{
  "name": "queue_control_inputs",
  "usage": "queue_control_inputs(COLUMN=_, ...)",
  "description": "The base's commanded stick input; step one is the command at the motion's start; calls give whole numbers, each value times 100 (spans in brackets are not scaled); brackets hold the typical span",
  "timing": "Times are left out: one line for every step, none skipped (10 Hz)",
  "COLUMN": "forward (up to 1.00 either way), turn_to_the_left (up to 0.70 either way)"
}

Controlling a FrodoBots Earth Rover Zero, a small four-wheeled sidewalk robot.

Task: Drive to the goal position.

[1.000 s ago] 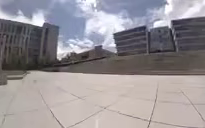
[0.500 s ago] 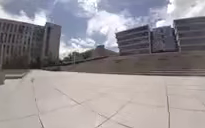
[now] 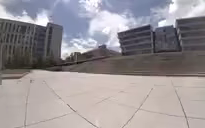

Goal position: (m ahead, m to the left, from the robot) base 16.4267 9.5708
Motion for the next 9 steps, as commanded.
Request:
queue_control_inputs(forward=70, turn_to_the_left=4)
queue_control_inputs(forward=70, turn_to_the_left=4)
queue_control_inputs(forward=70, turn_to_the_left=3)
queue_control_inputs(forward=70, turn_to_the_left=1)
queue_control_inputs(forward=70, turn_to_the_left=0)
queue_control_inputs(forward=70, turn_to_the_left=0)
queue_control_inputs(forward=70, turn_to_the_left=0)
queue_control_inputs(forward=70, turn_to_the_left=0)
queue_control_inputs(forward=70, turn_to_the_left=0)
